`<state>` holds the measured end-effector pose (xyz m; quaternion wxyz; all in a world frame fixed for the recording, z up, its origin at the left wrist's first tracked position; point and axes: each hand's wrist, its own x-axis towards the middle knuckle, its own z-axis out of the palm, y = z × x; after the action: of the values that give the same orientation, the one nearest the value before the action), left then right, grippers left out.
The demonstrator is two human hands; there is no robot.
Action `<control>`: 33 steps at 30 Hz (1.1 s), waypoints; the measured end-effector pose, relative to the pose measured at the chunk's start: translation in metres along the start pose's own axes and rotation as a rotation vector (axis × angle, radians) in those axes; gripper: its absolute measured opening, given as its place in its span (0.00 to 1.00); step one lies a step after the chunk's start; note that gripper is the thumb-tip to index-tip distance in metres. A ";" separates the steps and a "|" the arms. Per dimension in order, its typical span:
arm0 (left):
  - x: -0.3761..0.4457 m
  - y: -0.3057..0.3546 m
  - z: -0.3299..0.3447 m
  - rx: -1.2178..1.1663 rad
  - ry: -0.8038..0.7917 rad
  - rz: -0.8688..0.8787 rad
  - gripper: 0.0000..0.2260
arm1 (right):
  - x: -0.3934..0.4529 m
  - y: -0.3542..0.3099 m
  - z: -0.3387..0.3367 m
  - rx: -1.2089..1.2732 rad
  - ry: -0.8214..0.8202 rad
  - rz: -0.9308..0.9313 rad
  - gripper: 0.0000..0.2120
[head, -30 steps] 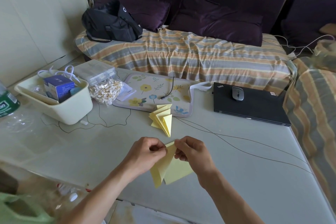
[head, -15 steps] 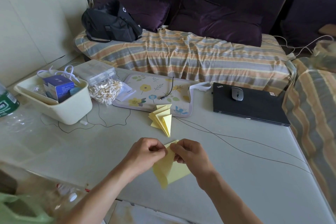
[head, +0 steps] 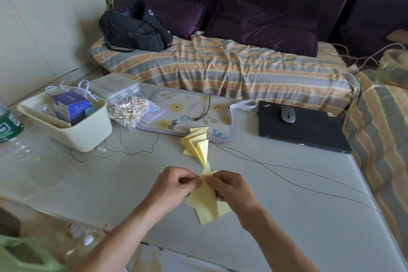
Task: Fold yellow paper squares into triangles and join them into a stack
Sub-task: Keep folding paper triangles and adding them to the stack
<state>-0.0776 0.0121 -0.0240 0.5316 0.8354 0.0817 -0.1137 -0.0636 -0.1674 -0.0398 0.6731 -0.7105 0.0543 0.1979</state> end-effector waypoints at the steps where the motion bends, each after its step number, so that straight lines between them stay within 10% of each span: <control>1: 0.000 0.000 0.000 -0.009 -0.007 -0.006 0.04 | 0.000 0.000 0.000 -0.007 0.001 0.001 0.08; 33: 0.000 0.001 0.004 -0.133 -0.022 -0.049 0.03 | -0.002 -0.001 0.001 -0.221 0.048 -0.073 0.07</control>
<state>-0.0782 0.0077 -0.0250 0.5837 0.7947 0.1037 -0.1303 -0.0649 -0.1669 -0.0378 0.5960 -0.7863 0.0225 0.1610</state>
